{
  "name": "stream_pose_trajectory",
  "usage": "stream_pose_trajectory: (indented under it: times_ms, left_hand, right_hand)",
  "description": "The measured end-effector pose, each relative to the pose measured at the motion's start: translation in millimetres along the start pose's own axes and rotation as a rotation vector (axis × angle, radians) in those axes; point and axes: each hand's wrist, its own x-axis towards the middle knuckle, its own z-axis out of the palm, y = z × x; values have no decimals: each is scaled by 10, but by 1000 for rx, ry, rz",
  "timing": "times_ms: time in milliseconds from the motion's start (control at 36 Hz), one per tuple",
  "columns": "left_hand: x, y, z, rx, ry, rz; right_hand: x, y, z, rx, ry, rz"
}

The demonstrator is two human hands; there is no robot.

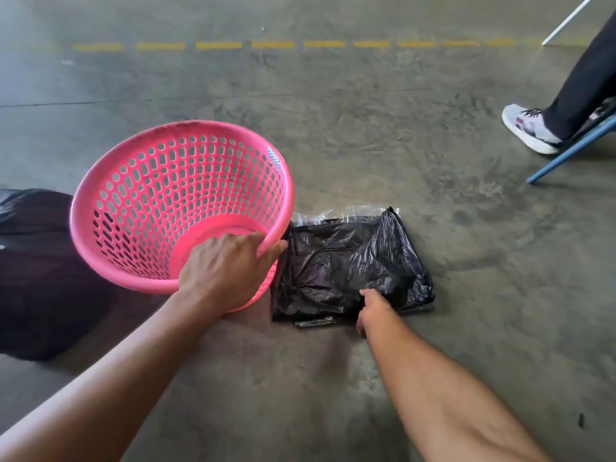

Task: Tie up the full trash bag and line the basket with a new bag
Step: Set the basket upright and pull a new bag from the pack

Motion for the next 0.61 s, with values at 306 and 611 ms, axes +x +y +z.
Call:
stream_pose_trajectory:
  times_ms: [306,611]
  left_hand:
    - [1,-108,-92,-76,24,-23]
    - [-70,-77,3,-56,-61,-45]
  right_hand:
    - [-404,-249,-47,405,-137,-28]
    - [-1844,-1167,-221,204,-645,-343]
